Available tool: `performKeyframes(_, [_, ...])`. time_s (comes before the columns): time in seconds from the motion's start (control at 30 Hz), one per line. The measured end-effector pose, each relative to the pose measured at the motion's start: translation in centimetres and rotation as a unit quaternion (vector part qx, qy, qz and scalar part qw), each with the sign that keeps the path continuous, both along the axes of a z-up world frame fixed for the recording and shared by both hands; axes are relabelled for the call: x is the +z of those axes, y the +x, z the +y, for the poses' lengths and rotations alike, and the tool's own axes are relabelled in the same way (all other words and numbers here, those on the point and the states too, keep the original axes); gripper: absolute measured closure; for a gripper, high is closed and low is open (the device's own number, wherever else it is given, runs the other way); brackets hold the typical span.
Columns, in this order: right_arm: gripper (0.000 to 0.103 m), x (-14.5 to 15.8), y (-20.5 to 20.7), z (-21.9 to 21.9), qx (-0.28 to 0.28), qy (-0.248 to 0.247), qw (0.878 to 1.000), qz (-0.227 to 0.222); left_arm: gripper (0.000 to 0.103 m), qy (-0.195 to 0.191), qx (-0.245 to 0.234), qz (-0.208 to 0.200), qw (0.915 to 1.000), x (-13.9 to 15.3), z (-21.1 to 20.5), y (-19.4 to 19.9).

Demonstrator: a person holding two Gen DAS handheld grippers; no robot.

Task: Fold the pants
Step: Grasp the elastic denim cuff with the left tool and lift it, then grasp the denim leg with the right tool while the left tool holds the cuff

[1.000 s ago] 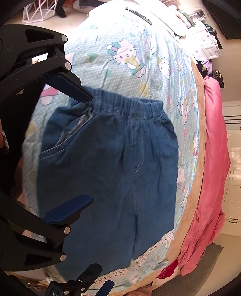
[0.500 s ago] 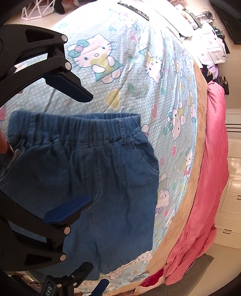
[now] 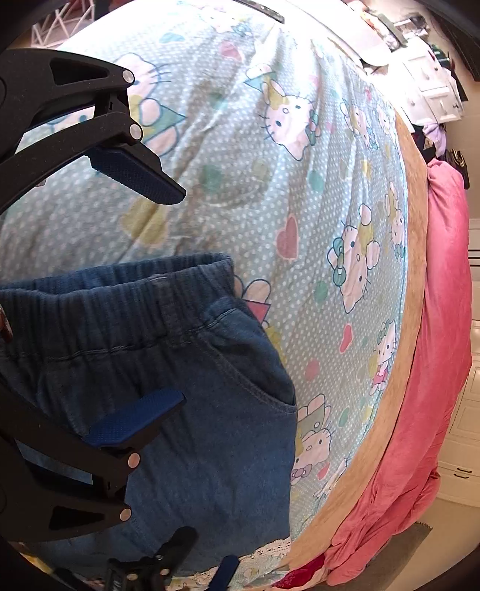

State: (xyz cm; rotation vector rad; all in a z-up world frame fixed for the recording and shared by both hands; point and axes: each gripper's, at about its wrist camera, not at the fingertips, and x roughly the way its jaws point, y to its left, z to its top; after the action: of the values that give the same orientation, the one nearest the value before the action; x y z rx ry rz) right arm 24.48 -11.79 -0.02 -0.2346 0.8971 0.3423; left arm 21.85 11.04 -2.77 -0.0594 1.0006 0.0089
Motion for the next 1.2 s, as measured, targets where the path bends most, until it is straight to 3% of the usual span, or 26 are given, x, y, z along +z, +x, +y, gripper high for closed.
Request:
performKeyframes(0.13, [0.004,-0.5,3.0,1.3,0.045,-0.024,0.999,-0.001,0.009,-0.023,-0.006,0.006,0.9997,-0.6,0.5,1.5])
performKeyframes(0.23, [0.004,-0.8,5.0,2.3,0.069,-0.030,0.997,0.006,0.009,0.005,-0.016,0.009,0.9998,-1.1,0.2,2.5])
performKeyframes(0.27, [0.004,-0.8,5.6,2.6,0.075,-0.032,0.997,0.007,0.013,0.009,-0.024,0.004,0.9997,-1.1,0.1,2.7])
performKeyframes(0.37, [0.004,-1.3,7.4,3.6,0.092,-0.038,0.995,0.019,0.049,-0.003,-0.051,0.008,0.9987,-1.5,-0.3,3.4])
performKeyframes(0.47, [0.004,-2.0,8.6,4.8,0.115,-0.062,0.991,0.025,0.068,0.014,-0.059,-0.009,0.9981,-1.2,-0.6,3.2])
performKeyframes(0.67, [0.007,-2.8,8.8,6.5,0.175,-0.099,0.979,0.013,0.073,-0.023,-0.064,-0.067,0.9955,1.4,-0.3,0.6])
performKeyframes(0.7, [0.016,-2.8,8.6,6.6,0.183,-0.097,0.978,0.011,0.073,-0.024,-0.068,-0.073,0.9947,1.7,-0.4,0.1])
performKeyframes(0.73, [0.032,-2.8,8.5,6.7,0.189,-0.094,0.977,0.011,0.073,-0.023,-0.071,-0.077,0.9942,2.0,-0.6,-0.2])
performKeyframes(0.77, [0.039,-2.7,8.2,6.8,0.197,-0.084,0.977,0.014,0.074,-0.022,-0.073,-0.081,0.9938,2.2,-0.9,-0.5])
performKeyframes(0.83, [0.068,-2.7,7.7,6.9,0.208,-0.068,0.976,0.015,0.074,-0.013,-0.077,-0.090,0.9928,2.6,-1.2,-1.0])
performKeyframes(0.9, [0.086,-2.6,7.0,6.8,0.211,-0.052,0.976,0.015,0.074,-0.009,-0.079,-0.095,0.9924,2.9,-1.3,-1.5])
performKeyframes(1.03, [0.094,-1.6,4.7,5.4,0.188,-0.013,0.982,0.003,0.074,-0.011,-0.072,-0.102,0.9922,2.9,-0.8,-2.6])
performKeyframes(1.2, [0.096,0.8,1.5,2.7,0.162,0.044,0.986,-0.019,0.074,-0.006,-0.074,-0.112,0.9909,3.5,-1.0,-3.9])
